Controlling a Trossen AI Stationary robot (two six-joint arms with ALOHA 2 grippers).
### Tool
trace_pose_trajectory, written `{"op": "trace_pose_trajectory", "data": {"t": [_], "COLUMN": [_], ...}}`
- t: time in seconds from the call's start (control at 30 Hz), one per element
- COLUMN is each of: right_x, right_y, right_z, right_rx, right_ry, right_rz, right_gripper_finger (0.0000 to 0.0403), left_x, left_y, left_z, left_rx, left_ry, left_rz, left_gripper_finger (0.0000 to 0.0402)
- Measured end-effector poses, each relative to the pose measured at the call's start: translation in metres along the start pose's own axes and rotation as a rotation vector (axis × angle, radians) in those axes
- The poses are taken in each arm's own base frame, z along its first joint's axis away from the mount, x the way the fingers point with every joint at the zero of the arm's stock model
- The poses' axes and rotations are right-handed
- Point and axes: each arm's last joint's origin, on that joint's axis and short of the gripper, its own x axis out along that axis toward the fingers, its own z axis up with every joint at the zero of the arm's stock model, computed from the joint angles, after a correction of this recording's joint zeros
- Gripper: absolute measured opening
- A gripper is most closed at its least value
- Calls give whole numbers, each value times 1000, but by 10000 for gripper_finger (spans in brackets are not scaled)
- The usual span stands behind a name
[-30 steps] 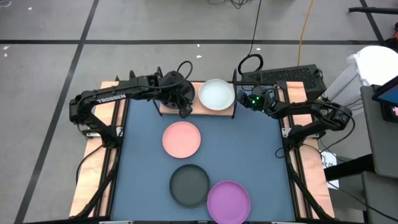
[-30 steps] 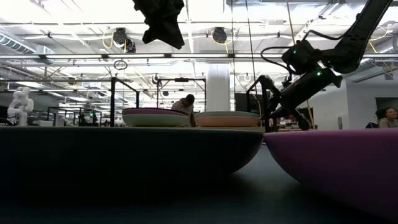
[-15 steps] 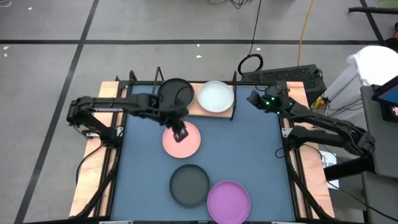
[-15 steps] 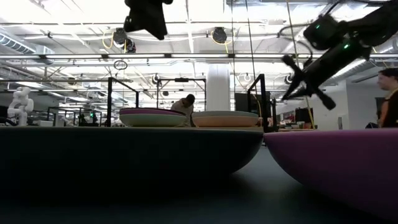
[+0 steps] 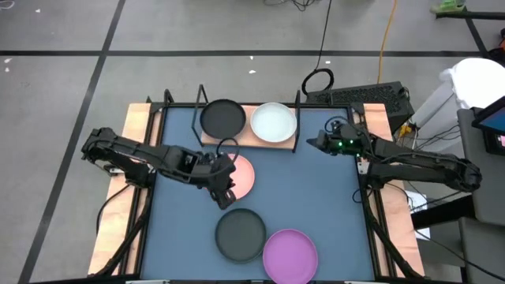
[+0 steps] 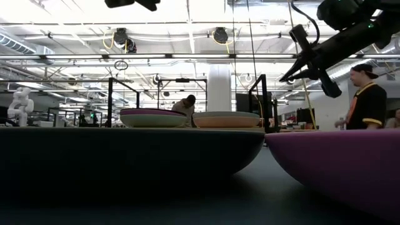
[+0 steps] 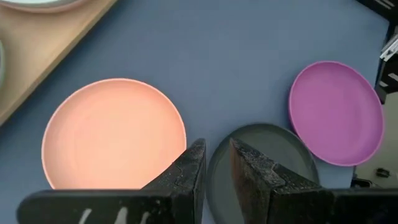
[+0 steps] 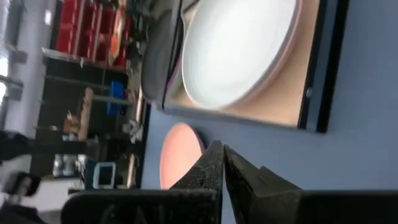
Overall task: Place and stack plates onto a shelf
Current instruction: Stack the pink plate on top of the gray plate
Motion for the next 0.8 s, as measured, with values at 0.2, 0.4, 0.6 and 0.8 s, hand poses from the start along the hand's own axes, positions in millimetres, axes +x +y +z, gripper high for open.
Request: {"op": "trace_pose_trajectory", "data": {"t": [0.2,0.4,0.6,0.8], "right_x": [16,36,49,53], "right_y": [0,2,-4,-8], "right_z": [-14,-20,-19,-12], "right_rx": [-37,-61,-79,-126], "right_ry": [84,92,27,-21], "right_rz": [-35,-9,-70,-102], "right_gripper_finger": [0,0,0,0], "left_x": [-1,2,5,8], "left_y": [-3,7,21,33], "left_z": [-2,6,18,26], "left_rx": [28,44,47,32], "left_ry": [-23,-32,-41,-44], "left_rz": [20,46,78,99], "left_gripper_finger": [76,76,76,76]}}
